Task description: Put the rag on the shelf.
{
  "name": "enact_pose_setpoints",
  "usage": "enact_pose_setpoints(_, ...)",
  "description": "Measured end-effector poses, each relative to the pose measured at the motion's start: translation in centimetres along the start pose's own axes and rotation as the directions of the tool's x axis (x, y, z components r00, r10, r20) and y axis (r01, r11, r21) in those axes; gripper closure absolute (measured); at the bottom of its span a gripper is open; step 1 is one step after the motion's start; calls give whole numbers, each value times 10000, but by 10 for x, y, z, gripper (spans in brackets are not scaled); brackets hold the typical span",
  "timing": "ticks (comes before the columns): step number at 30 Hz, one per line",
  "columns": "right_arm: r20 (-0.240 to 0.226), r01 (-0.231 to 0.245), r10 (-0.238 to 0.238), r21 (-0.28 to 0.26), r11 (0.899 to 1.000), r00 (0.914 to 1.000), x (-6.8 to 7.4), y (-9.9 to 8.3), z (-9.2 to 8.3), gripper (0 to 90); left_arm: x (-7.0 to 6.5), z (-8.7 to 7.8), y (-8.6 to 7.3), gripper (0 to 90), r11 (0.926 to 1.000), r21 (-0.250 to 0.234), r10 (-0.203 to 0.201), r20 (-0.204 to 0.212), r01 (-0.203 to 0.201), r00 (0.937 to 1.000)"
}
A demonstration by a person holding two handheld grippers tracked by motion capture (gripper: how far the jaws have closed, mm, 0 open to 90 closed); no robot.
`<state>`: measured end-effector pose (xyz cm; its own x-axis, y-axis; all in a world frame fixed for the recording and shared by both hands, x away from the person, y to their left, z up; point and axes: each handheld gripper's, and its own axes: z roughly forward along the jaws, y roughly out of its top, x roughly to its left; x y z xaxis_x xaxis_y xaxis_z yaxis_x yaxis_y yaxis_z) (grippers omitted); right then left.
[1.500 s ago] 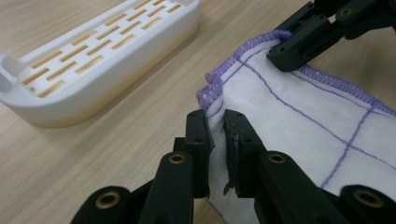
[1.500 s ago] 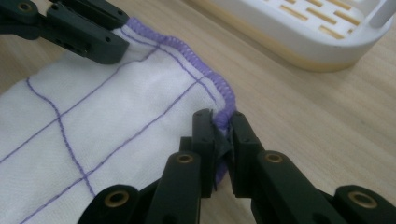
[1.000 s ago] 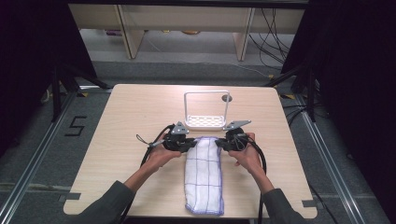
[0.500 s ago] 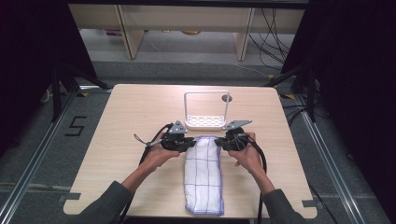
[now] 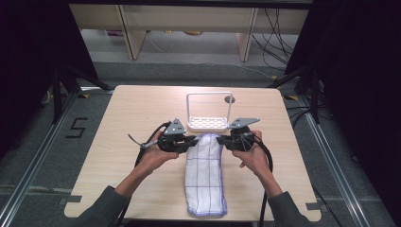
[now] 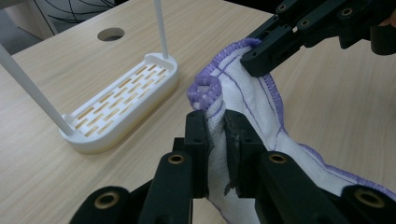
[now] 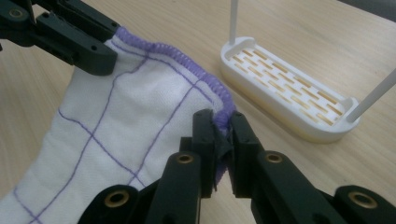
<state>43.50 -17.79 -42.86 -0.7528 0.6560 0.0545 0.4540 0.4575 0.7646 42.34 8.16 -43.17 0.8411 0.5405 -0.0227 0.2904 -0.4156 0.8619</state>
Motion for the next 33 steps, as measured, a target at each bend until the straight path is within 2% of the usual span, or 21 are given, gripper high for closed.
enact_pose_setpoints(4,54,127,-127,-129,9998,9999,5,5,-8,838,-3,-7,3,793,9999,-108,-93,-17,93,10000)
enact_pose_setpoints(5,-9,28,-28,-80,10000,10000,8,6,-11,838,-2,-10,4,793,9999,-145,-29,-43,28,10000)
enact_pose_setpoints(6,-29,252,-253,-210,9995,9997,8,8,-13,839,-2,-12,5,793,9998,-174,10,-80,-11,10000)
enact_pose_setpoints(7,-19,142,-142,-185,9997,9999,10,9,-17,839,-2,-16,6,793,9991,-416,24,-72,-27,10000)
enact_pose_setpoints(8,-83,379,-382,-429,9984,9992,10,11,-20,839,-3,-18,7,794,9987,-512,74,-154,-82,9999)
enact_pose_setpoints(9,-39,225,-227,-410,9989,9997,13,13,-22,839,-3,-21,9,794,9987,-501,126,-109,-131,9999)
enact_pose_setpoints(10,31,503,-502,-570,9971,9987,14,15,-25,839,-5,-23,11,794,9986,-494,170,-102,-175,9998)
enact_pose_setpoints(11,80,440,-437,-568,9974,9990,17,17,-28,840,-5,-25,13,794,9986,-471,227,-137,-233,9996)
enact_pose_setpoints(13,126,729,-722,-737,9946,9973,20,20,-32,840,-7,-29,18,795,9982,-530,293,-100,-298,9995)
enact_pose_setpoints(14,157,671,-660,-853,9941,9977,21,21,-34,840,-8,-32,20,795,9979,-553,326,-136,-333,9994)
enact_pose_setpoints(16,161,833,-822,-907,9924,9965,22,26,-40,841,-10,-39,28,795,9971,-641,409,-91,-414,9991)
enact_pose_setpoints(17,124,738,-729,-974,9925,9973,24,28,-43,841,-11,-41,31,795,9966,-683,464,-56,-467,9989)
enact_pose_setpoints(18,69,961,-959,-1084,9895,9954,23,30,-45,841,-13,-46,37,795,9957,-738,554,-69,-557,9984)
enact_pose_setpoints(19,113,826,-818,-1105,9904,9966,25,33,-49,841,-14,-48,40,795,9953,-772,580,-63,-583,9983)
enact_pose_setpoints(23,170,987,-972,-1452,9845,9951,27,45,-61,842,-17,-58,60,795,9933,-816,815,-101,-820,9966)
enact_pose_setpoints(25,225,1212,-1191,-1598,9797,9926,27,56,-69,843,-16,-61,70,795,9924,-948,779,-105,-785,9969)
enact_pose_setpoints(26,294,1138,-1104,-1712,9786,9935,28,59,-72,843,-16,-64,76,795,9916,-1005,808,-124,-817,9967)
enact_pose_setpoints(29,482,1361,-1292,-1876,9728,9904,24,76,-81,844,-12,-68,90,794,9895,-1147,849,-277,-875,9960)
enact_pose_setpoints(30,449,1248,-1183,-1915,9735,9920,23,80,-82,844,-10,-69,97,794,9892,-1188,817,-360,-854,9960)
enact_pose_setpoints(32,625,1360,-1261,-1949,9713,9901,17,92,-86,845,-5,-70,106,794,9889,-1280,699,-502,-759,9963)
enact_pose_setpoints(33,632,1222,-1117,-2003,9721,9917,16,97,-87,844,-3,-70,109,794,9883,-1349,643,-516,-707,9966)
